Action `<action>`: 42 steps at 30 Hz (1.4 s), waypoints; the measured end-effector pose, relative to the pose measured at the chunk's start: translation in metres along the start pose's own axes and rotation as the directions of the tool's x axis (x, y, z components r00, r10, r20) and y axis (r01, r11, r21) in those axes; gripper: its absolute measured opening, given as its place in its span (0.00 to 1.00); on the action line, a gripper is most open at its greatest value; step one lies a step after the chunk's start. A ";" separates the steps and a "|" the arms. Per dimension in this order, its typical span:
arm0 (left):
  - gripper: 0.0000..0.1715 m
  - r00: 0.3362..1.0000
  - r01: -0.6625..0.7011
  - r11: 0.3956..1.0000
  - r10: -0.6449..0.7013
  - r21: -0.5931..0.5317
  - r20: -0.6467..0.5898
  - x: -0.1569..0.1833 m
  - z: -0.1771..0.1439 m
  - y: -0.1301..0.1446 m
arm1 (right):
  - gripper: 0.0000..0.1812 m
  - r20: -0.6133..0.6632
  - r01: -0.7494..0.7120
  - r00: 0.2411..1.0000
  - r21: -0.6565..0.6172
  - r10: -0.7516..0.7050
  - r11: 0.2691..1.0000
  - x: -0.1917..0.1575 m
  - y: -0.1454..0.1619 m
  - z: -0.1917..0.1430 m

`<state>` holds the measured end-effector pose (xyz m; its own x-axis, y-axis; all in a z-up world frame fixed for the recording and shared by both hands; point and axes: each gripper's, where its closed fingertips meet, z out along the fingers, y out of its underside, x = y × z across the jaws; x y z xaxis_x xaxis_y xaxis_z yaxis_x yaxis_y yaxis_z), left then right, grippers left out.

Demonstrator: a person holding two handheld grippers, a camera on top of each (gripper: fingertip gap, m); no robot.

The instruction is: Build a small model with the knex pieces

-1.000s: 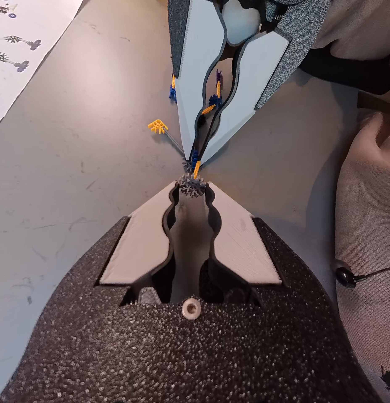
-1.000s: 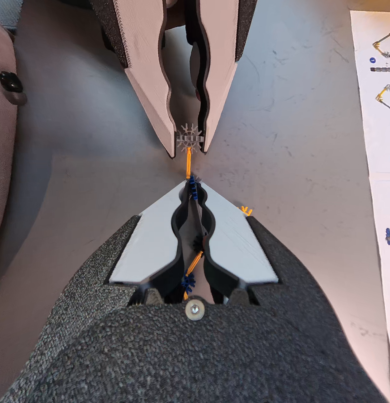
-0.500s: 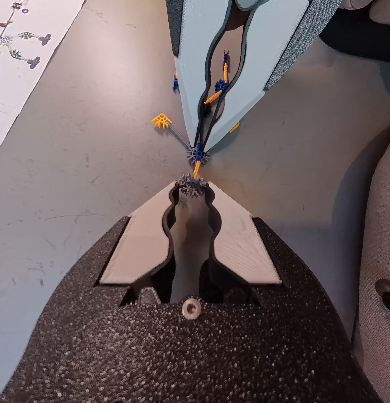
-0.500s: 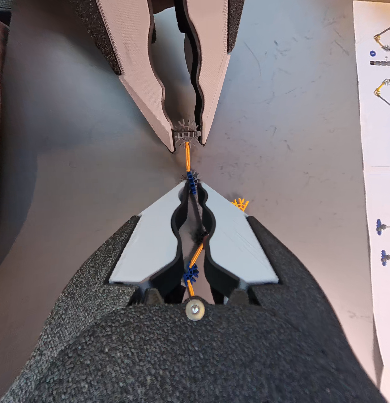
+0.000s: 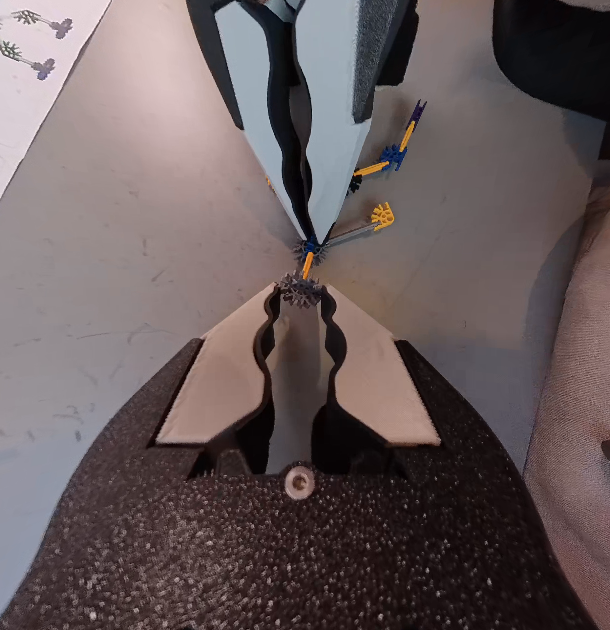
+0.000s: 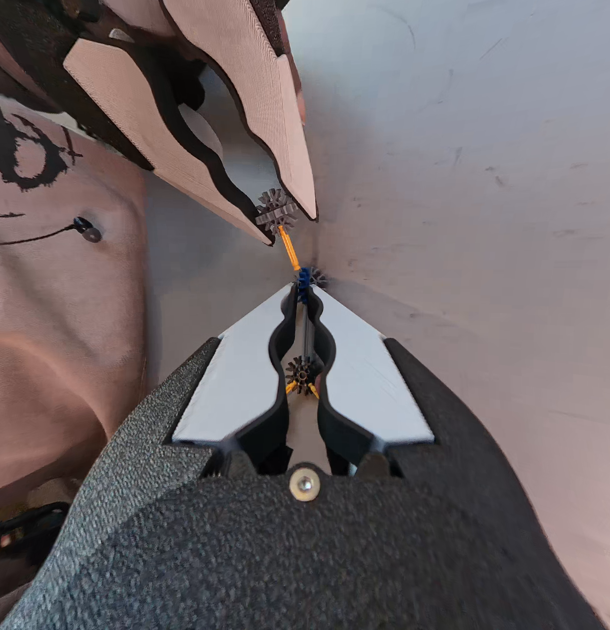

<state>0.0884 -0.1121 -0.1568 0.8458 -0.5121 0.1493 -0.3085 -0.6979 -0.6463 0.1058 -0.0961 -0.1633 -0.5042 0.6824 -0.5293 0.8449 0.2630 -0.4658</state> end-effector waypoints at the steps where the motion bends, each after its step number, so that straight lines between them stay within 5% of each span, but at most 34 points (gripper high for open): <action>1: 0.14 1.000 0.007 1.000 -0.007 -0.007 -0.010 0.000 0.000 0.001 | 0.02 0.028 -0.017 0.999 -0.001 0.017 1.000 0.000 -0.001 0.000; 18: 0.14 0.999 -0.019 0.996 0.016 -0.086 -0.040 -0.005 0.002 0.003 | 0.02 0.225 -0.123 0.965 -0.048 0.131 0.991 0.001 -0.003 -0.002; 36: 0.13 0.998 -0.066 0.993 0.067 -0.101 0.013 -0.004 0.003 0.000 | 0.04 0.087 -0.005 0.996 -0.061 0.010 0.998 -0.001 -0.003 0.000; 42: 0.14 0.998 -0.062 0.993 0.064 -0.101 0.018 -0.006 0.003 0.001 | 0.09 -0.121 0.133 0.983 -0.049 -0.138 0.990 0.001 -0.008 0.002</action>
<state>0.0846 -0.1082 -0.1607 0.8321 -0.5467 0.0935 -0.4028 -0.7115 -0.5758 0.0984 -0.0993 -0.1617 -0.5907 0.7168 -0.3706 0.7782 0.3847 -0.4964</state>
